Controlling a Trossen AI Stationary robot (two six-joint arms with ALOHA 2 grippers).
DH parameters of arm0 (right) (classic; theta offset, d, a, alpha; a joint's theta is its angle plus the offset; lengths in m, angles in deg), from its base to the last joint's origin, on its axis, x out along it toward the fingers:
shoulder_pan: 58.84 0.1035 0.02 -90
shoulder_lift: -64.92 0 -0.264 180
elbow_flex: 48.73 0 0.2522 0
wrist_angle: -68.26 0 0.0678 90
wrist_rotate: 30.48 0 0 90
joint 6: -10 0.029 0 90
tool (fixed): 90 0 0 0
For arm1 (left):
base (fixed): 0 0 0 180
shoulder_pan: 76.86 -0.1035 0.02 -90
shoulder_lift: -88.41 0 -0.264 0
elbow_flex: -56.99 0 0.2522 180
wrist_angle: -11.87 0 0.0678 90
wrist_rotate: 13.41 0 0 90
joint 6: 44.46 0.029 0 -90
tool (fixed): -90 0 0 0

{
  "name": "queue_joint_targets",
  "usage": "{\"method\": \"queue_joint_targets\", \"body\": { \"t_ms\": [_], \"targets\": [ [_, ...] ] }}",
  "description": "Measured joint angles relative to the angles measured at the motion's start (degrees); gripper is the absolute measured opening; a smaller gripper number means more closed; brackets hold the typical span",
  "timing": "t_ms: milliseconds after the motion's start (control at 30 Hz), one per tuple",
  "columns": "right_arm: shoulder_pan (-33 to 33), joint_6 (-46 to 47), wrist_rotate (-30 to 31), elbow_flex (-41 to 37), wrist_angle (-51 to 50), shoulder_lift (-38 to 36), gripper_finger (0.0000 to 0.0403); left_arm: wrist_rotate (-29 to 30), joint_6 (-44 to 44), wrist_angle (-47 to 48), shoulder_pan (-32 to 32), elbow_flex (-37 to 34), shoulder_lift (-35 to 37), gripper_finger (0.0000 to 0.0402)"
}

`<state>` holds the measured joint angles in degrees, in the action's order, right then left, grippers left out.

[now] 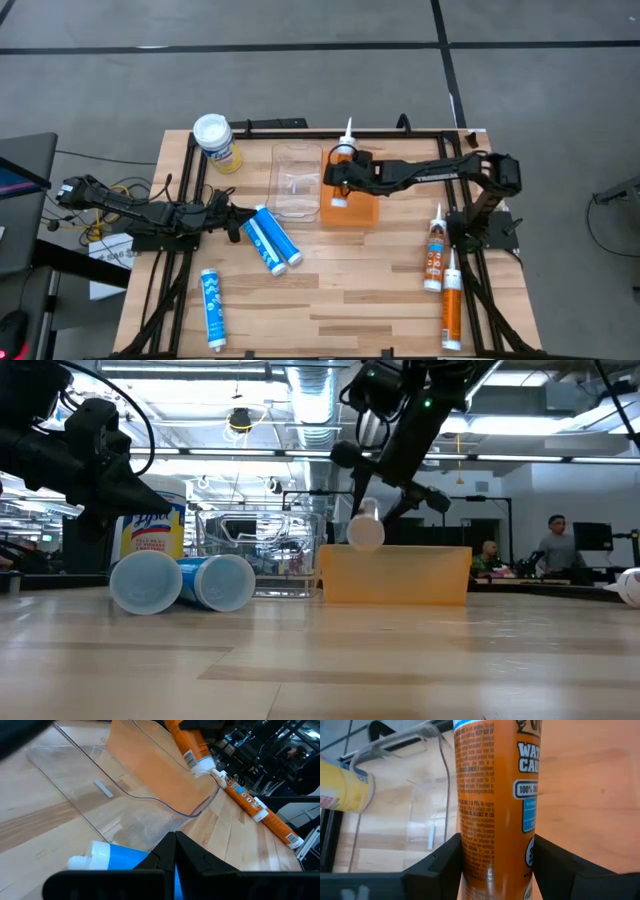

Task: Pick & place silicon tubes, Sealant and Lysol wipes
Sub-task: Put the top orange sealant into the orange bin

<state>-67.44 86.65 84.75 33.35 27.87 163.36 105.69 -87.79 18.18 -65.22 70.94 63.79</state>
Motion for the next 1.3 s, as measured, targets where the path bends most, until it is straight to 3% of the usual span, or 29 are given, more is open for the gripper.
{"method": "queue_joint_targets", "body": {
  "t_ms": [400, 633, 1300],
  "targets": [
    [0.03, -1.66, 0.85, 0.0, 1.51, 0.44, 0.019, 0.0, 0.17, 0.0, 0.0, -0.01, -0.01, 0.0],
    [0.89, -0.85, -0.37, 0.04, 4.19, 5.49, 0.0191, -0.02, 0.17, -0.03, 0.0, 0.0, 0.0, 0.0],
    [1.07, -0.21, 0.14, 0.18, 4.71, 9.74, 0.0206, -0.37, 0.56, -0.2, 0.02, 0.0, 0.0, 0.0]
  ]
}}
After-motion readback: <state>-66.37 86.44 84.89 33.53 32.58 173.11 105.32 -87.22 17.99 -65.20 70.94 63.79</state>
